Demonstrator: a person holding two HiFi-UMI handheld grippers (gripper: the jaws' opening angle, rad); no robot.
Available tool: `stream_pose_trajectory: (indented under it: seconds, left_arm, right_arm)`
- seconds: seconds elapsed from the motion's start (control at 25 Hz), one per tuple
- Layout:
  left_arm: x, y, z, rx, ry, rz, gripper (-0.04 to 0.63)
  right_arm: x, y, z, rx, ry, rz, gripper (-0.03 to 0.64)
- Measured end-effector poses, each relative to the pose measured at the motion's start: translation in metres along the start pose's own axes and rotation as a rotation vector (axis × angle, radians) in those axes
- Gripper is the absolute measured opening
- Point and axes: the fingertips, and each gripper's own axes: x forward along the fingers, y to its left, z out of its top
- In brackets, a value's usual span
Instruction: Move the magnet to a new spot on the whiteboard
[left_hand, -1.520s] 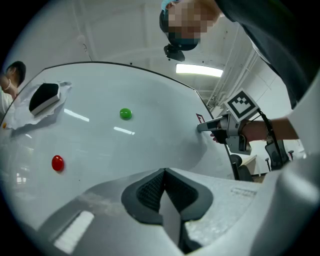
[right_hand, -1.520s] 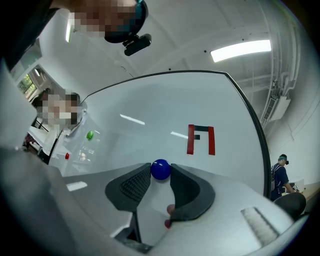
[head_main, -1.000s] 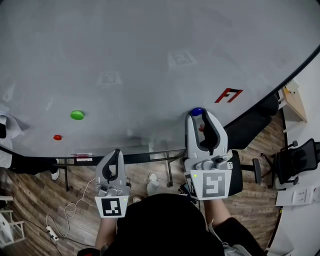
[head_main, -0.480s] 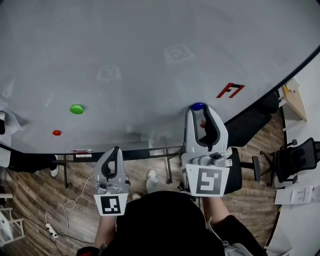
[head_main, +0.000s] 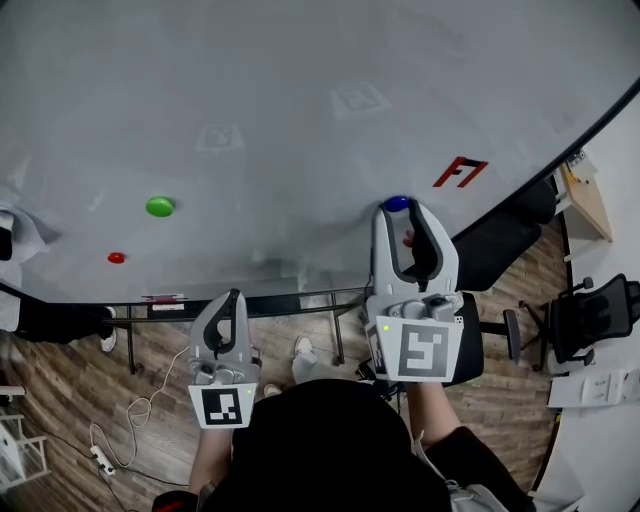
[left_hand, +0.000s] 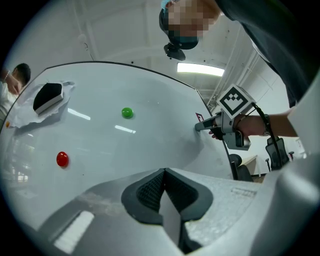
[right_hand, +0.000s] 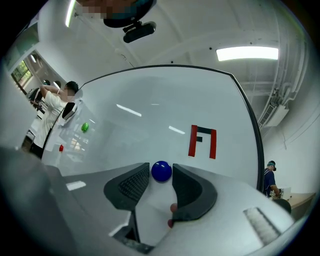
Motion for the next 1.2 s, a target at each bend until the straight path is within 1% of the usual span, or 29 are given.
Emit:
stream_pose_trajectory:
  seconds: [0.04, 0.28, 0.44, 0.64, 0.72, 0.88, 1.0, 1.2]
  left_arm:
    - [-0.001, 0.000, -0.001, -0.001, 0.004, 0.002, 0.002]
    - [-0.007, 0.002, 0.001, 0.005, 0.005, 0.002, 0.002]
    - [-0.012, 0.003, 0.002, 0.012, 0.009, 0.000, 0.002]
    - [-0.023, 0.003, 0.005, 0.021, 0.010, -0.002, 0.002]
    - [-0.028, 0.003, 0.009, 0.025, 0.000, -0.001, 0.002]
    - [-0.040, 0.004, 0.012, 0.032, 0.006, 0.000, 0.002]
    - [-0.049, 0.003, 0.015, 0.037, 0.006, 0.001, 0.002]
    - [-0.067, 0.002, 0.019, 0.043, 0.012, 0.004, 0.002]
  right_arm:
    - [-0.001, 0.000, 0.001, -0.002, -0.004, 0.001, 0.158]
    - [-0.008, 0.001, 0.005, 0.010, -0.025, -0.008, 0.161]
    - [-0.016, 0.002, 0.003, 0.075, -0.044, -0.001, 0.133]
    - [-0.027, 0.010, 0.008, 0.145, -0.062, 0.029, 0.098]
    - [-0.032, 0.015, 0.008, 0.162, -0.064, 0.042, 0.080]
    - [-0.045, 0.030, 0.006, 0.190, -0.055, 0.071, 0.053]
    - [-0.057, 0.041, 0.003, 0.199, -0.045, 0.078, 0.005]
    - [-0.076, 0.062, 0.003, 0.205, -0.043, 0.120, 0.003]
